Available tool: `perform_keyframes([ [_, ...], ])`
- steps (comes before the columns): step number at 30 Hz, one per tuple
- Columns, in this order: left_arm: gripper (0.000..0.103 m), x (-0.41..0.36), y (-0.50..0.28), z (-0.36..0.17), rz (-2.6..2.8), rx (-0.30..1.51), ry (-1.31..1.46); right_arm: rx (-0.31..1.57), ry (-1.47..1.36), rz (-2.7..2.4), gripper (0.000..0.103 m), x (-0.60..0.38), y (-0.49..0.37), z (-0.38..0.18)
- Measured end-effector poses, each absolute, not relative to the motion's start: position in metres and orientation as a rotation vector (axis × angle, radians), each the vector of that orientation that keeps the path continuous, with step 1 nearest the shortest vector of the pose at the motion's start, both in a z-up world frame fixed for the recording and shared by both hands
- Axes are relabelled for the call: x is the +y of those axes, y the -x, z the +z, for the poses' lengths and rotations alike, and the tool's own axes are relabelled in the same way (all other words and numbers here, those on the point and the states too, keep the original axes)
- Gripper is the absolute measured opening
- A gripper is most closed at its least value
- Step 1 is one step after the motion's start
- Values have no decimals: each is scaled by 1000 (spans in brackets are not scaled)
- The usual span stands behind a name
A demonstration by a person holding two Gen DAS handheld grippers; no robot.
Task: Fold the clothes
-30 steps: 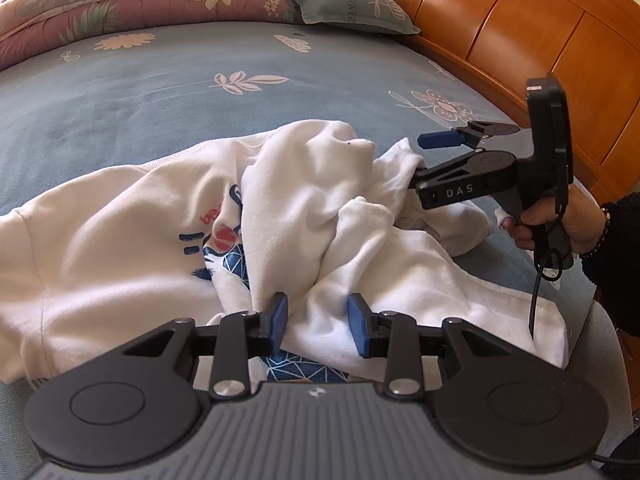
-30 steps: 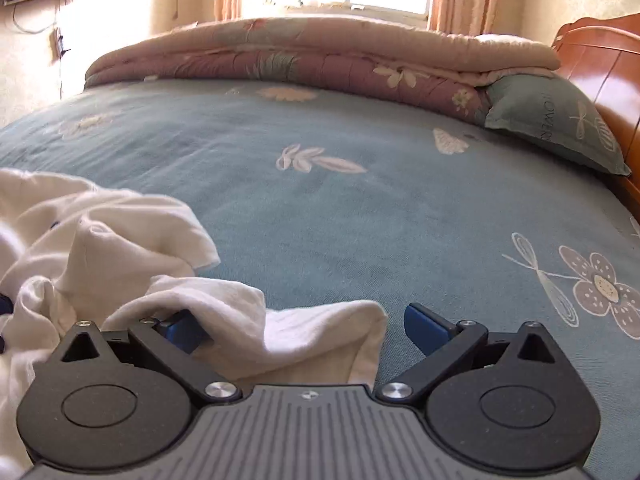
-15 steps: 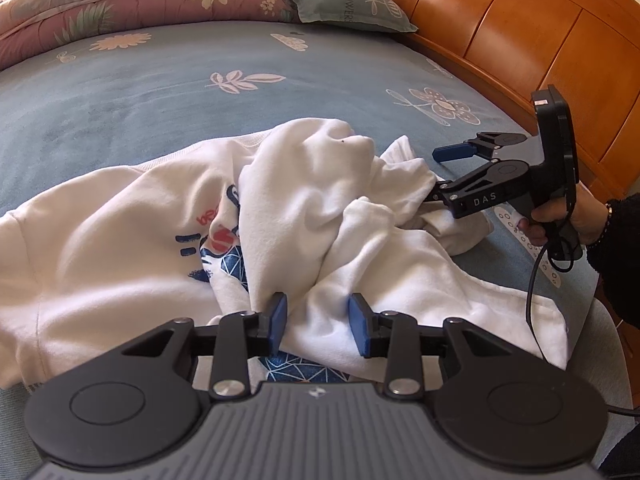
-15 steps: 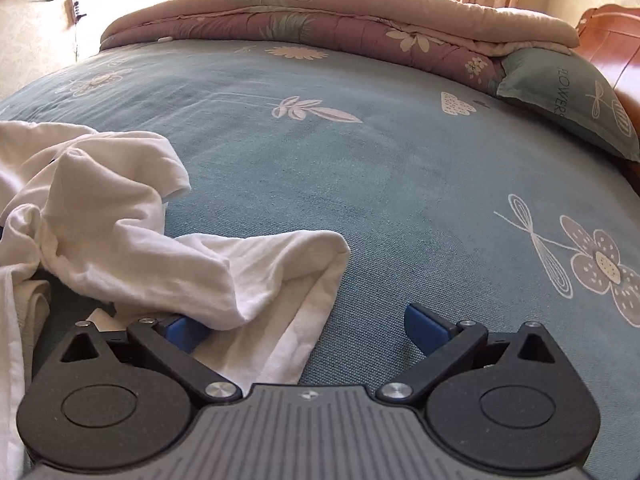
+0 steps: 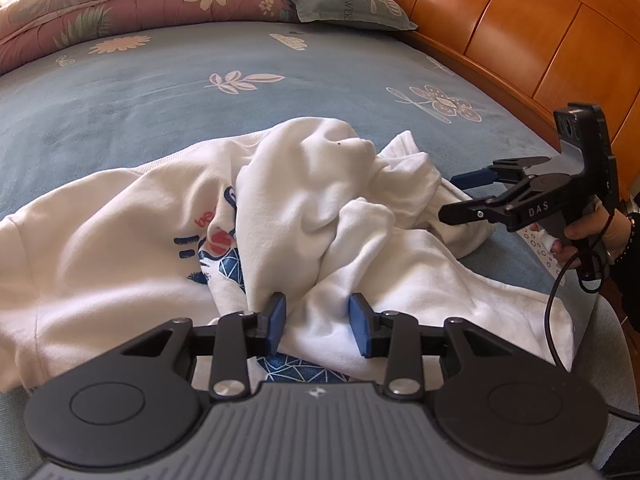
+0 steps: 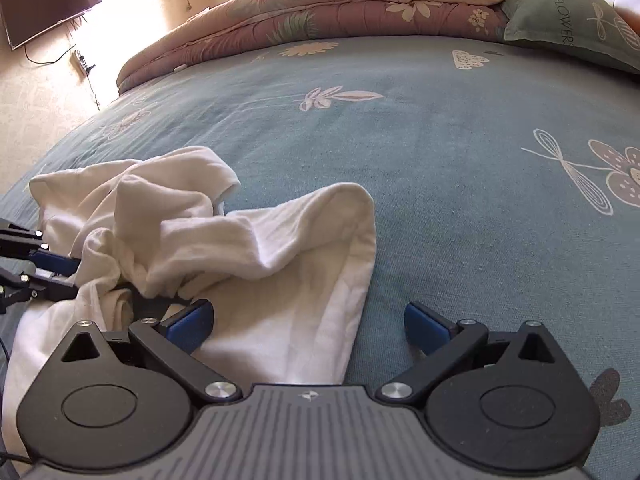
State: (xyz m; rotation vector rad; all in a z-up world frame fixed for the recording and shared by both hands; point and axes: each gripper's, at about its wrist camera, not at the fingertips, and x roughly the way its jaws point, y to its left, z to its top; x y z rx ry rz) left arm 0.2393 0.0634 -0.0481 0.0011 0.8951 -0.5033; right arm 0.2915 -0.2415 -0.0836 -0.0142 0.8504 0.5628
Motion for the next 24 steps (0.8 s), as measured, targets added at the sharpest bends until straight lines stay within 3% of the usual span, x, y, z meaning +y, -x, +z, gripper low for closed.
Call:
perform_keyframes([
  [13, 38, 61, -238, -41, -491, 890, -14, 697, 259, 430, 103, -187, -320, -82],
  [15, 49, 61, -236, -32, -497, 870, -21, 660, 240, 386, 103, -186, -330, -81],
  [17, 68, 63, -232, -22, -509, 842, -24, 617, 204, 315, 103, -191, -336, -79],
  [18, 73, 64, -231, -18, -508, 827, -29, 588, 176, 275, 103, -197, -338, -75],
  [21, 76, 70, -229, -9, -491, 807, -38, 519, 86, 159, 103, -221, -346, -63],
  [24, 75, 75, -230, -11, -469, 817, -35, 566, 24, 156, 103, -242, -364, -58],
])
